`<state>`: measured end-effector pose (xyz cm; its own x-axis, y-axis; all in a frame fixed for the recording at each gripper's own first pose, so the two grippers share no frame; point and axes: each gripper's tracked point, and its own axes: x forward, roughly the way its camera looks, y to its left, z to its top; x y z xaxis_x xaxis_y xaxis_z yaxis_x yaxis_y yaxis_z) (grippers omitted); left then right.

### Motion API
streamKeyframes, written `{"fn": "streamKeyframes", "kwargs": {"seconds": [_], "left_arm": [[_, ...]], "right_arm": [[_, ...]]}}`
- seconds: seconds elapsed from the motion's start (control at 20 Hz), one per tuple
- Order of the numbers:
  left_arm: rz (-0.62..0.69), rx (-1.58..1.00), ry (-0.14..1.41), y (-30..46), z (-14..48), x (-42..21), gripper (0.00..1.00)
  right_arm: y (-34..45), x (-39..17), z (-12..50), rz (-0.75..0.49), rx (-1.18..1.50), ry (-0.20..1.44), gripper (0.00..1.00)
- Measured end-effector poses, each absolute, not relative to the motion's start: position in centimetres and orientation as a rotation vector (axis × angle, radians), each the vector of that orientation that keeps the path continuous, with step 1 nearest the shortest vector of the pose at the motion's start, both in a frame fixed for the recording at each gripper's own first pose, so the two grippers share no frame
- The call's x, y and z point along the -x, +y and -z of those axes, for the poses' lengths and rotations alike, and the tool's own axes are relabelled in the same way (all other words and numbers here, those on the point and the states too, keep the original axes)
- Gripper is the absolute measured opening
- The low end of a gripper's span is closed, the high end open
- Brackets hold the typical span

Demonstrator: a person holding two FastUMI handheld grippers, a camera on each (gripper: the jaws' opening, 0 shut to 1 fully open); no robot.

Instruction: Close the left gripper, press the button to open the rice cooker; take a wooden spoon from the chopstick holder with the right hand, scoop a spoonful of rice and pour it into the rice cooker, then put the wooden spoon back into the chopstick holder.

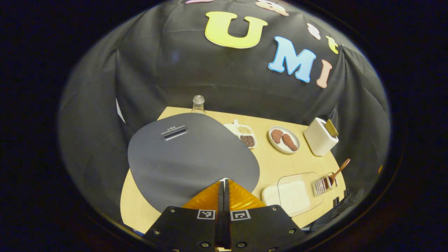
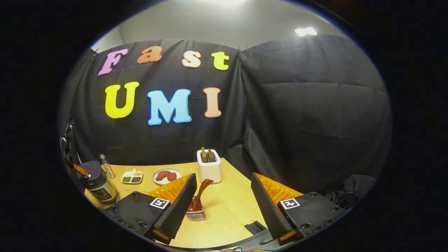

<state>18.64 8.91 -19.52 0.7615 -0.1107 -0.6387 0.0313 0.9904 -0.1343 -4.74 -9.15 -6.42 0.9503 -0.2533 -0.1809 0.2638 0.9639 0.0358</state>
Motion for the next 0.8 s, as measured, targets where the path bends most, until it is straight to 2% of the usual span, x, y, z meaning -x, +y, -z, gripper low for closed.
{"fn": "streamKeyframes", "kwargs": {"seconds": [0.8], "left_arm": [[0.08, 0.012, 0.704, 8.9, 20.3, -18.2, 0.02]], "right_arm": [[-9.1, 5.1, 6.5, 0.286, -0.03, 0.164, 0.99]]}}
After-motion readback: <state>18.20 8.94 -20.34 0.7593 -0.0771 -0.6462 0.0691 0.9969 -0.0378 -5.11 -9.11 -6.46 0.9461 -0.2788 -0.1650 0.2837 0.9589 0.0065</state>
